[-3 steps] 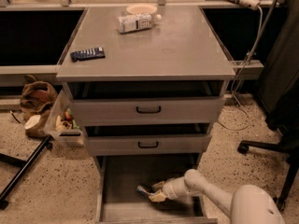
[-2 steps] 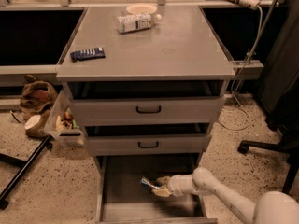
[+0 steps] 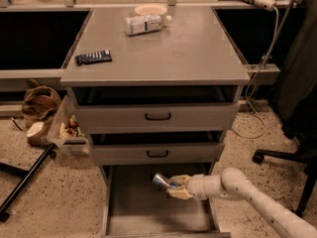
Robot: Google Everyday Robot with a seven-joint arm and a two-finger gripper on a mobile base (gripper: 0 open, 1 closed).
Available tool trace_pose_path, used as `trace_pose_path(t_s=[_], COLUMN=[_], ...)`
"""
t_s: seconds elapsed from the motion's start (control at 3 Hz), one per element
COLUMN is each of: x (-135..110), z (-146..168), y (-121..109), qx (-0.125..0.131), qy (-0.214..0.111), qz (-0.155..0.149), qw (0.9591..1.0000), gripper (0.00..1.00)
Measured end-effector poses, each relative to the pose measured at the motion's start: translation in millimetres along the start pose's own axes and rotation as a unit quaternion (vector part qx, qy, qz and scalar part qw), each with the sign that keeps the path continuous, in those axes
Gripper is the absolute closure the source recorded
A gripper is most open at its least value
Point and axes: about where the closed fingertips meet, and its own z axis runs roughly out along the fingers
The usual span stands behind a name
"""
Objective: Pick redbull can from bottom drawer and place on counter
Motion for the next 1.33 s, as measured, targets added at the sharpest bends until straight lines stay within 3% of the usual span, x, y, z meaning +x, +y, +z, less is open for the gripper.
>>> trace_pose_path(t_s=[0.67,1.0,1.33], x=[-5,-54,-142], z=[-2,-30,-74], y=[4,20,49], qx=[0.001,0.018,0.016], qy=[0.008,0.010,0.006], qz=[-0.002,-0.023,-0.068], qw=[1.0000,0.9995,0.9975], gripper=[1.00,1.00,1.00])
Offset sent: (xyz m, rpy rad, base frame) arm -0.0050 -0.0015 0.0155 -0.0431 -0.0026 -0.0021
